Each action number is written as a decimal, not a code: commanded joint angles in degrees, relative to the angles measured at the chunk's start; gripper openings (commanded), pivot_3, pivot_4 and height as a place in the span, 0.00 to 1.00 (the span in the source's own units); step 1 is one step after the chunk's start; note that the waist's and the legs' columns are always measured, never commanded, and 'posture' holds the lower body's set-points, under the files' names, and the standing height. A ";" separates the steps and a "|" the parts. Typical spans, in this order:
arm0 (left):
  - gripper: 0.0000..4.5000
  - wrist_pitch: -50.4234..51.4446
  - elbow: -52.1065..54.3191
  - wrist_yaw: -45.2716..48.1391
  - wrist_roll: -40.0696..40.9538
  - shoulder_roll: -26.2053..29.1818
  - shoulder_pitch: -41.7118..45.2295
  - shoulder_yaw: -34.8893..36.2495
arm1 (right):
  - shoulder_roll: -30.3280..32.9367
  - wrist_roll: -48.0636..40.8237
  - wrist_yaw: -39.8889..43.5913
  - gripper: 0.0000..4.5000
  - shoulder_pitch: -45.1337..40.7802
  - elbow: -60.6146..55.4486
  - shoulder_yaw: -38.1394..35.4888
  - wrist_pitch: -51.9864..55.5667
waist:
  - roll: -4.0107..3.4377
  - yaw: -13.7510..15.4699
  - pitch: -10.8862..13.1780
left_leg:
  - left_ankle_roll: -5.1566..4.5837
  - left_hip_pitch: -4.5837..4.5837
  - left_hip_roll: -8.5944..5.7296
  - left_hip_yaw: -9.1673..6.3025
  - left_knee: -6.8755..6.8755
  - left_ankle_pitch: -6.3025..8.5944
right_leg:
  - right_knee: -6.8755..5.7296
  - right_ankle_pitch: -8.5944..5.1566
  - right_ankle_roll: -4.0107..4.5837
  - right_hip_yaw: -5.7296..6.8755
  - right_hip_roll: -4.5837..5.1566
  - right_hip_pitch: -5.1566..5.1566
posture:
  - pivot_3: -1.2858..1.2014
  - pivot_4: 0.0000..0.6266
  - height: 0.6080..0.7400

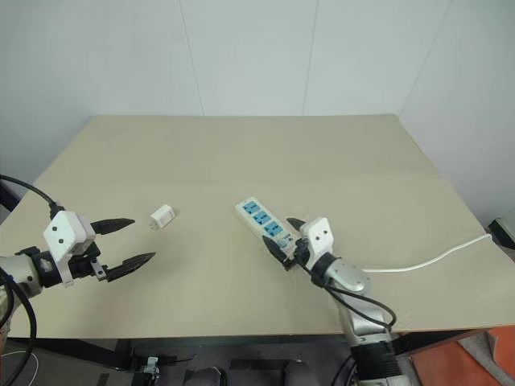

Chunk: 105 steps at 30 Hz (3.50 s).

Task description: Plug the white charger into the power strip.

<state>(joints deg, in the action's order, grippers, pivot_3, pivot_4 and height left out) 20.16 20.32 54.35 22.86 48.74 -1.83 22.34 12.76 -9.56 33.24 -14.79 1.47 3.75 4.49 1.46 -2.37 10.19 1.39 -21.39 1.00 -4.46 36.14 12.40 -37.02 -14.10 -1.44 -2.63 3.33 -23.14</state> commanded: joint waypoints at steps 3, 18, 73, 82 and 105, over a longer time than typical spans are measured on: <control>1.00 -0.57 0.68 0.15 0.70 0.87 0.78 0.62 | -1.04 2.66 -2.62 1.00 -2.38 4.46 0.89 -3.27 | 0.00 -0.12 0.00 | 0.00 0.02 0.03 0.00 -0.01 0.00 | -0.01 0.00 0.00 0.00 -0.03 0.00 | 0.52 0.24 1.00; 1.00 -0.33 1.18 0.14 0.78 0.98 0.64 0.81 | 0.17 2.54 3.76 1.00 -2.53 9.66 3.49 -3.99 | 0.19 -0.37 -0.12 | 0.00 0.20 0.07 0.01 -0.07 0.00 | -0.01 0.00 0.01 -0.03 -0.08 0.09 | 0.52 0.24 1.00; 1.00 24.76 -88.51 27.21 -44.44 -10.46 90.75 -57.61 | -1.67 0.87 43.58 0.76 -29.03 50.21 4.49 -28.81 | 0.35 -3.10 0.50 | -0.01 -0.49 -0.03 -0.09 0.02 -0.01 | -0.21 -0.01 -0.07 0.09 -0.13 -0.47 | 0.52 0.24 1.00; 1.00 25.63 -96.17 18.44 -46.50 -14.39 90.24 -55.03 | -1.39 1.73 43.11 0.76 -28.90 49.86 4.50 -28.19 | 0.36 -3.19 0.50 | 0.01 -0.75 -0.13 -0.08 0.15 -0.02 | -0.68 0.02 -0.05 0.00 -0.04 -0.92 | 0.52 0.24 1.00; 1.00 27.61 -98.55 -1.58 -43.49 -19.50 83.72 -41.96 | -1.94 1.49 41.72 0.76 -26.75 46.52 4.60 -27.03 | 0.38 -3.23 0.49 | 0.04 -0.75 -0.14 -0.08 0.17 -0.03 | -0.98 0.20 0.22 0.01 -0.02 -0.92 | 0.52 0.24 1.00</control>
<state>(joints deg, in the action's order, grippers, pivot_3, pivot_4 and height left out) 47.85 -78.48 53.25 -20.17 29.01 81.59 -20.06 11.35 -7.48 74.95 -41.88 49.84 8.50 -23.15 1.84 -5.60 10.67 1.42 -22.14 0.86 -4.54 36.31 12.36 -38.00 -13.90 -1.22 -2.62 3.31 -24.06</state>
